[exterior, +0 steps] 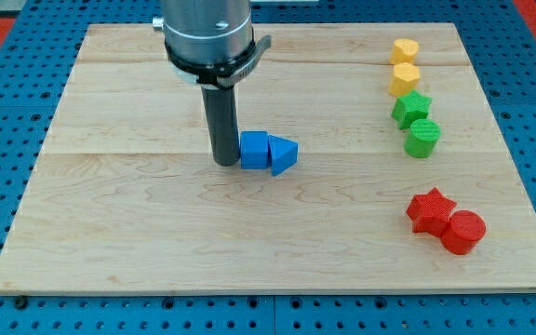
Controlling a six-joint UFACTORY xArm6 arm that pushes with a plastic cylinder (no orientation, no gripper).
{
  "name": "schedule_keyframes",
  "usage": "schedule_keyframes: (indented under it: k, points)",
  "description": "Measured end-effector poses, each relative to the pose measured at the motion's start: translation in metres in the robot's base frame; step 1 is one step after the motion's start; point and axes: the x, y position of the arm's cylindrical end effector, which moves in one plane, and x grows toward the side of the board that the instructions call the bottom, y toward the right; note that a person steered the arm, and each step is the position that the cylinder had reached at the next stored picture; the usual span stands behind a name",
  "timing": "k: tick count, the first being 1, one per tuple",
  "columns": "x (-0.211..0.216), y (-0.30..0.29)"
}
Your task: Place the arm to the top of the blue cube
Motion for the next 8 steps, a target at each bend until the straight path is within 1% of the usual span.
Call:
schedule_keyframes:
  k: [1,2,3,4,5,6,7,8]
  points:
    - [0.0,0.0]
    - [-0.026,-0.015]
    - [-0.053,0.02]
    - [-0.045,0.087]
    - [-0.015,0.135]
    - [-0.012,0.14]
    - [-0.045,0.098]
    - [-0.09,0.032]
